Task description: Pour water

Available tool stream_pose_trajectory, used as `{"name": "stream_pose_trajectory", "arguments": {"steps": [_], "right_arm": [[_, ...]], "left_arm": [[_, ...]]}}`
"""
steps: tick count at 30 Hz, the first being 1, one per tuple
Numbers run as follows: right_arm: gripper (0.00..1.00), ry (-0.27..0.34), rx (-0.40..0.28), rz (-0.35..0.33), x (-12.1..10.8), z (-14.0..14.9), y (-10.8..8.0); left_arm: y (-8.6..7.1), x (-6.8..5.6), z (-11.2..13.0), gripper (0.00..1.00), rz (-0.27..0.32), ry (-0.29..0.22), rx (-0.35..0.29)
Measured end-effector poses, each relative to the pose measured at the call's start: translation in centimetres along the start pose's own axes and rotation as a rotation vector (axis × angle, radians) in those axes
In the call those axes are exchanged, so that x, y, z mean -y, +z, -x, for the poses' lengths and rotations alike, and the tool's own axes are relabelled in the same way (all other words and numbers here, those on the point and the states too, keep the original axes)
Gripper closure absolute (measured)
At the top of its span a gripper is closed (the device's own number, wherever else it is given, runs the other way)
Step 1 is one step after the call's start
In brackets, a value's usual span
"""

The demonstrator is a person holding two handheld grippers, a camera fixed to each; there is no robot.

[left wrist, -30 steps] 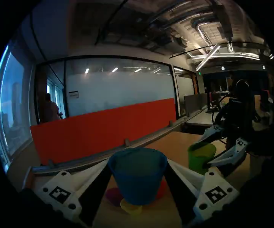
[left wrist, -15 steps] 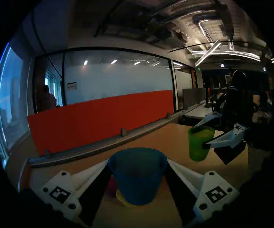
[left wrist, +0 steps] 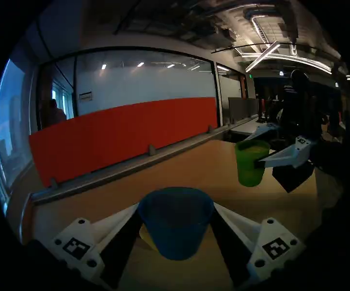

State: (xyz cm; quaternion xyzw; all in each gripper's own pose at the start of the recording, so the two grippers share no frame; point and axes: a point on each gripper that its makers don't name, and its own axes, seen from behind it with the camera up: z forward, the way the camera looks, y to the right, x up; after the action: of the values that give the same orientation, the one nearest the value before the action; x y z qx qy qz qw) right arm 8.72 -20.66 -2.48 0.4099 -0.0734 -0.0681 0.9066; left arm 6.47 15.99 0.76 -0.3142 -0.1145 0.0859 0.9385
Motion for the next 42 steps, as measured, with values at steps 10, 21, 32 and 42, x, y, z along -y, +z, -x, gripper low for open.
{"name": "stream_pose_trajectory", "arguments": {"steps": [10,21,32,42], "right_arm": [[0.08,0.020,0.057,-0.017,-0.3,2.1,0.3],[0.08,-0.005,0.130,-0.025,-0.6,4.2,0.8],[0.08,-0.029,0.214,-0.029,-1.4,6.8,1.0],[0.08,-0.045,0.278,-0.040,-1.7,8.5,1.5]], "left_arm": [[0.8,-0.5,3.7,0.12,0.026,0.007,0.108],[0.9,-1.2,7.0,0.12,0.061,0.026,0.204],[1.0,-1.1,10.0,0.12,0.075,0.068,0.297],[1.7,-1.0,12.5,0.12,0.093,0.080,0.374]]}}
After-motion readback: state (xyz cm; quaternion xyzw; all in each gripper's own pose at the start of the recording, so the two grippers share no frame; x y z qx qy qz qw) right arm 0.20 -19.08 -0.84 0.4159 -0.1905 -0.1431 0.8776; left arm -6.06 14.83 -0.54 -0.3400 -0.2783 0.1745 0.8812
